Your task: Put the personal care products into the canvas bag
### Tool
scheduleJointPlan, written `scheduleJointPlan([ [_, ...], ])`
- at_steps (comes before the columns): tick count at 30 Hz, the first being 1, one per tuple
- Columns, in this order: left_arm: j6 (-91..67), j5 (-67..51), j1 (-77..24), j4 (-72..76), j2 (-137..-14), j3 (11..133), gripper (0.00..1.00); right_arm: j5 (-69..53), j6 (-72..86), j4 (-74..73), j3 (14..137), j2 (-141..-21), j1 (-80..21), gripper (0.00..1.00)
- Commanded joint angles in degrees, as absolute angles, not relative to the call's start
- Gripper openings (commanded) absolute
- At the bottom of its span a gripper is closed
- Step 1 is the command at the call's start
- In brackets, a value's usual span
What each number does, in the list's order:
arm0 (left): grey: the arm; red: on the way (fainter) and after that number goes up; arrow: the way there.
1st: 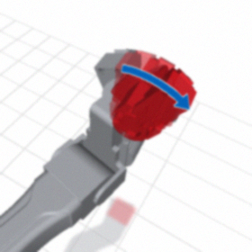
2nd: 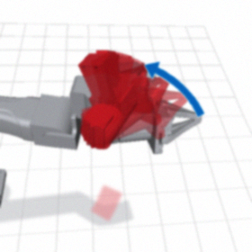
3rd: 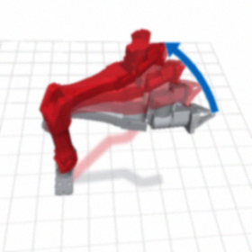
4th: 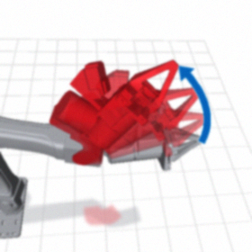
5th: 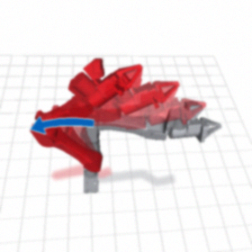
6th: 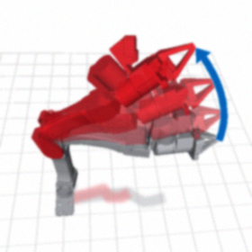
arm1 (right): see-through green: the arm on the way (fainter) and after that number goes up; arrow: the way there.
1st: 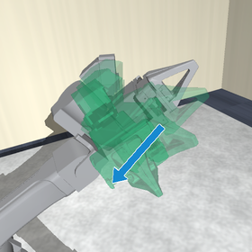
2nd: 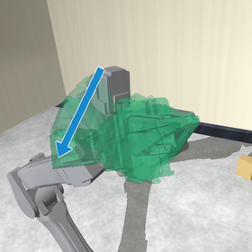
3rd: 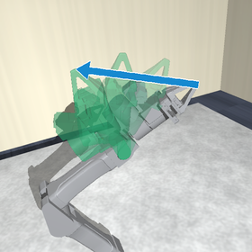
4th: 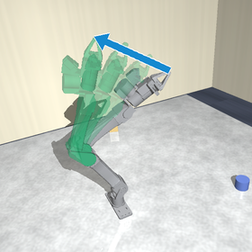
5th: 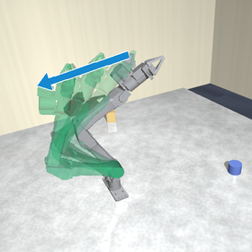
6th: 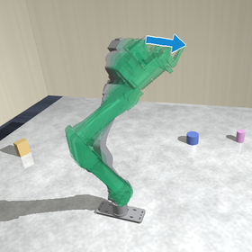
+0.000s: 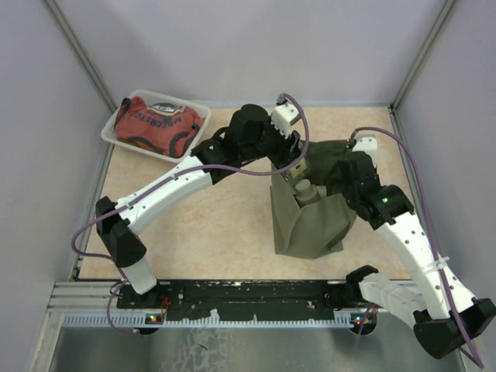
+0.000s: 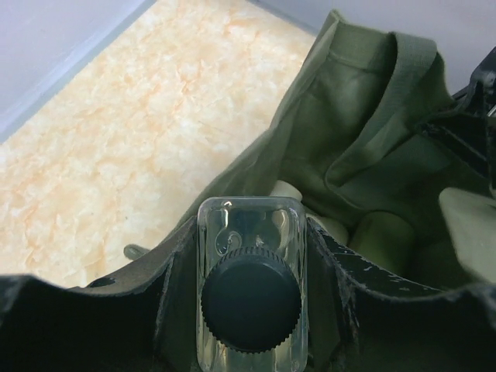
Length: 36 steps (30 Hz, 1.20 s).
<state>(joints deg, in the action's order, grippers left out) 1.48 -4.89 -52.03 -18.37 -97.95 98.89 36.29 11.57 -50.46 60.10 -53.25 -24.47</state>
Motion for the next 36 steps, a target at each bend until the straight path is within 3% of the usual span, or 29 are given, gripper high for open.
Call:
scheduleJointPlan([
  [1,5.2,-1.6,-52.1,-7.9,-97.7,107.5,0.00,34.7,12.0,-50.8,59.6,-53.1,-24.2,0.00],
  [10,8.8,-0.2,-52.4,-8.8,-105.2,108.4,0.00,34.4,11.9,-49.8,58.5,-53.7,-24.2,0.00],
  [25,21.8,-11.8,-53.1,-8.6,-109.1,106.2,0.03,34.1,12.2,-49.6,58.2,-54.1,-24.2,0.00],
  [27,22.5,-13.7,-53.2,-10.1,-109.6,106.4,0.12,33.8,12.3,-49.6,58.1,-54.0,-24.3,0.00],
  [29,22.3,-14.4,-53.1,-10.3,-109.9,105.6,0.38,33.3,12.5,-49.3,58.1,-53.9,-24.1,0.00],
  [34,21.2,-13.5,-53.1,-7.4,-108.8,101.7,0.87,32.6,12.4,-48.8,58.2,-54.4,-24.2,0.00],
  [35,20.9,-13.2,-53.1,-7.0,-108.7,101.4,0.97,32.6,12.4,-48.8,58.3,-54.5,-24.2,0.00],
  [36,20.8,-13.1,-53.0,-6.8,-108.5,101.2,0.99,32.6,12.4,-48.8,58.3,-54.6,-24.2,0.00],
])
